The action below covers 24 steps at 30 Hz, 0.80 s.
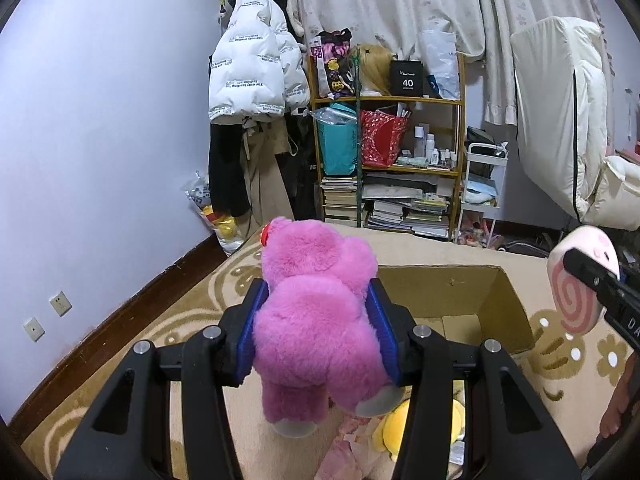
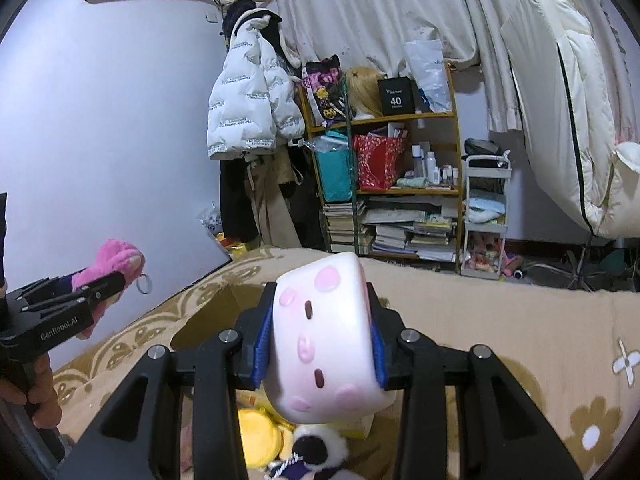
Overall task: Organize soft objects
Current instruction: 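Close left tool on pink bear while right tool grips square plush, lift both, then drop pink bear into box with left tool while right tool drops square plush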
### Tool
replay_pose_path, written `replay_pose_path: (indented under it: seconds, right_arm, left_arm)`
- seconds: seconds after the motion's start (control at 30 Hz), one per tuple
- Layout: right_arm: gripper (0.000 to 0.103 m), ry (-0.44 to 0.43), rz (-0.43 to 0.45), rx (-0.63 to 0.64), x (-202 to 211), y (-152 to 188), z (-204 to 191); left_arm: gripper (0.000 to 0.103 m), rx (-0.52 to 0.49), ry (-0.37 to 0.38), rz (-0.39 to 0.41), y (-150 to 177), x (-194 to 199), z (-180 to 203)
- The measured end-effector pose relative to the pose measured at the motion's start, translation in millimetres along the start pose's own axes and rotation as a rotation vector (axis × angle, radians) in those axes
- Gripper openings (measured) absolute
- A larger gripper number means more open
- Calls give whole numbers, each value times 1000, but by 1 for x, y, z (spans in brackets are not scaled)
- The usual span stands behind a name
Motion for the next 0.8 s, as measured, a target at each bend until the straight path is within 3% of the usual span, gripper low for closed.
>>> replay_pose_path:
  seconds: [0.47, 0.8]
  right_arm:
    - [42, -40, -7, 19, -36, -1, -1]
    - [42, -37, -81, -15, -61, 24, 9]
  left_arm:
    - [48, -27, 36, 6, -3, -27, 21]
    - [48, -56, 81, -70, 12, -59, 48]
Point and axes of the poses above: each gripper's, at about its wrist camera, not at the fingertips, and x roughly against the way its jaws point, z to its right, y to its underside, the point moved 9 cm from there along -x, roughly the way its jaws point, and after that the axes turned 5 degrees about z, right-handed, at the moved point
